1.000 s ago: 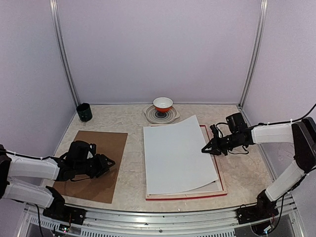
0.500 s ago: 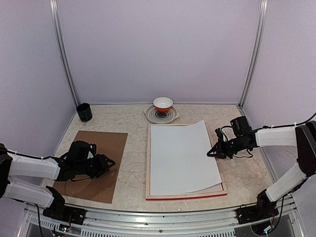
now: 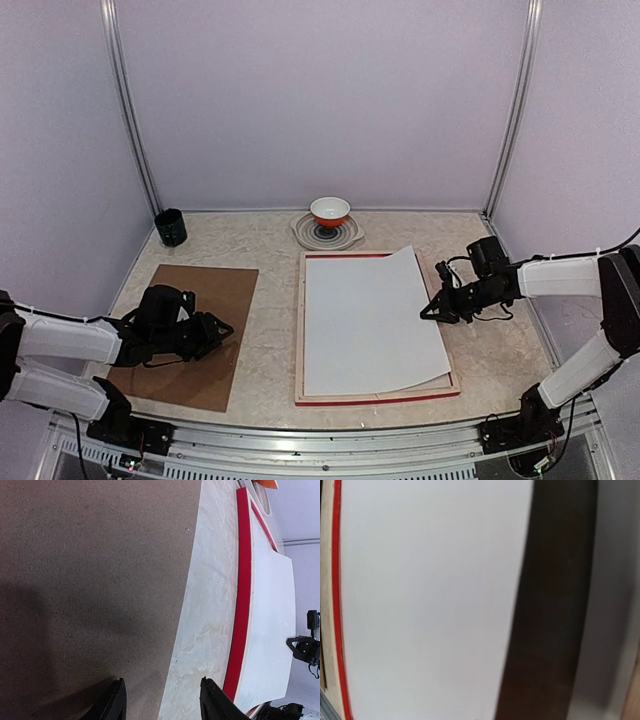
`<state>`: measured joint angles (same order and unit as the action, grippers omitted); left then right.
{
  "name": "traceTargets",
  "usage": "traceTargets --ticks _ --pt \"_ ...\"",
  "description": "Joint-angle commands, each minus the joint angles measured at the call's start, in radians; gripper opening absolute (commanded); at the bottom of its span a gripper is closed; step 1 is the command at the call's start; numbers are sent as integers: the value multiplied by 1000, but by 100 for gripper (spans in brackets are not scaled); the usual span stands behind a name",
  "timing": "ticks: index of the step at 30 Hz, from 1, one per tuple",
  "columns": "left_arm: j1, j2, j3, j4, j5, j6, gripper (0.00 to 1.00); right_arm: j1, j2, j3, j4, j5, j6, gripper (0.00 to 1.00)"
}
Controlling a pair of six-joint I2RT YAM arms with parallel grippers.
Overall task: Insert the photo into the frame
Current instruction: Place the photo on the mat board.
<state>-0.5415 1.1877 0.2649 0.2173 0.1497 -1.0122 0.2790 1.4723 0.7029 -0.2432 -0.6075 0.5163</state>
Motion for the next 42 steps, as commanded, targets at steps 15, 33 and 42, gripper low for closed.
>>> traceTargets --ticks 15,33,42 --pt "-5 14 20 28 -7 -7 50 -17 -29 9 -23 24 -20 23" --pt "-8 25 28 31 -9 -10 50 8 -5 30 -63 -3 -54 32" --pt "-11 27 31 34 -11 -11 50 27 -20 48 -93 10 -65 34"
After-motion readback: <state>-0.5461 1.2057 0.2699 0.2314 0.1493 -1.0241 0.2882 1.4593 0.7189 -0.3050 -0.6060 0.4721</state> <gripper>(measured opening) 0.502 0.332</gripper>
